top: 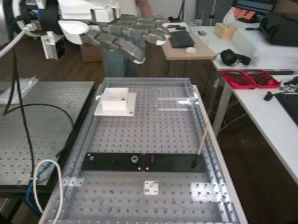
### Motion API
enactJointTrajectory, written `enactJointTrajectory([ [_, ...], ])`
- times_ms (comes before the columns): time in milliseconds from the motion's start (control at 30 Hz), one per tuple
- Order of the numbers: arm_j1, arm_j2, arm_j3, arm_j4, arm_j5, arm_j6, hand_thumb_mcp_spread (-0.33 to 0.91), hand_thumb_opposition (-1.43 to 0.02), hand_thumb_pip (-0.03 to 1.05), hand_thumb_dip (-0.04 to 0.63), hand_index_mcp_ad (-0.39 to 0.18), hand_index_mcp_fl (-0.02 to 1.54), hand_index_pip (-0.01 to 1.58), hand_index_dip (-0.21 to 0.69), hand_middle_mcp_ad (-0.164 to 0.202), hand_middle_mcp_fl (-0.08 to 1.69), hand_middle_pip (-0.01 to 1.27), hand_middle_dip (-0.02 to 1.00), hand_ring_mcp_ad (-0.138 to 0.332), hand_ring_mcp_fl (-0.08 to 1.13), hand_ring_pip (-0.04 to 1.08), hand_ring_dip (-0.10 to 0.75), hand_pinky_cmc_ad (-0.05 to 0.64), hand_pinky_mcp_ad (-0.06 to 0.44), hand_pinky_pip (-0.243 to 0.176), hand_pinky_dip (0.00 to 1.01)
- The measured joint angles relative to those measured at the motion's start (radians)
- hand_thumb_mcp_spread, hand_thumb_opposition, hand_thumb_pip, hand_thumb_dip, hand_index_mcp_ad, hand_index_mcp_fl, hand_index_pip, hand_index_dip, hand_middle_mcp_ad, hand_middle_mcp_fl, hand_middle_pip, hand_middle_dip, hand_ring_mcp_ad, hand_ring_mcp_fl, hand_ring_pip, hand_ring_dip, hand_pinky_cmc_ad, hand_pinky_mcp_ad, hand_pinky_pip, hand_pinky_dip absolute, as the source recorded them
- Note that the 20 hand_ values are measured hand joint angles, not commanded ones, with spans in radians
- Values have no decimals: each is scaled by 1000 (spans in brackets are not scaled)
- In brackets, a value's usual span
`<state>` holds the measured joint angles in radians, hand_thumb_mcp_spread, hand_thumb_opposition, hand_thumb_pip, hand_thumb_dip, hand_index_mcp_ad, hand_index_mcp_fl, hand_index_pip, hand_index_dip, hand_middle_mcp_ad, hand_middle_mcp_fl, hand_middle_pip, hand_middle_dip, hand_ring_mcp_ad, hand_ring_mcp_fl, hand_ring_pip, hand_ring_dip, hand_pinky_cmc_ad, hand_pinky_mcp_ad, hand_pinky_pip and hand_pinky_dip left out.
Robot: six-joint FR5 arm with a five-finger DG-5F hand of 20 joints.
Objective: Grab the larger nut and place it in the white container
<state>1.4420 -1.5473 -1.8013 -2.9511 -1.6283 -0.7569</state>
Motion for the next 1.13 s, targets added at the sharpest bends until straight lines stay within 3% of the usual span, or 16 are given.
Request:
enactJointTrajectory([
  [1033, -11, 12, -19, 7, -24, 75, -42, -834, 731, 47, -105, 73, 134, -185, 75, 5, 134, 175, 188, 0, 99, 77, 394, 326, -110, 454],
  [1133, -11, 10, -18, 13, -29, 73, -44, -834, 724, 47, -105, 73, 134, -185, 75, 5, 131, 175, 187, 0, 96, 80, 394, 347, -110, 454],
])
